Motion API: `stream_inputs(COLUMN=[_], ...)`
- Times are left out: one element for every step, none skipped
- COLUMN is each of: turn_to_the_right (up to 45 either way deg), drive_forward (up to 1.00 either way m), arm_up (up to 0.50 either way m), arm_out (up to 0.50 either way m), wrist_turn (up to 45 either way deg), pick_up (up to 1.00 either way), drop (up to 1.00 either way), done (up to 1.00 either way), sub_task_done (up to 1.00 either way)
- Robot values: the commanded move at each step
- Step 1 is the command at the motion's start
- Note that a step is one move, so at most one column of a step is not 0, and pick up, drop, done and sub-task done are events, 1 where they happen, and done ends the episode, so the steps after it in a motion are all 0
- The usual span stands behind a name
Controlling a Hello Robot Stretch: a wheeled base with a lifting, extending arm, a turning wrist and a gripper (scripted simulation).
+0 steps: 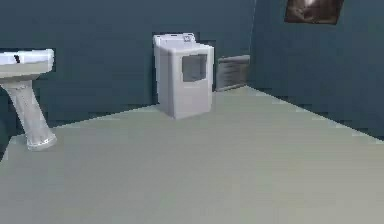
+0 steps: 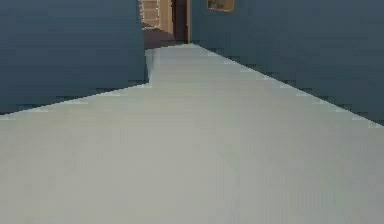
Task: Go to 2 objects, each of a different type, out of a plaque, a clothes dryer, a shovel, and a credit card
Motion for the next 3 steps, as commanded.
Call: stream_inputs(turn_to_the_right=[-45.0,-45.0,-30.0], drive_forward=[0.00,0.00,0.00], arm_up=[0.00,0.00,0.00], arm_out=[0.00,0.00,0.00], wrist_turn=[0.0,0.0,0.0], pick_up=[0.00,0.00,0.00], drop=[0.00,0.00,0.00], done=[0.00,0.00,0.00], sub_task_done=[0.00,0.00,0.00])
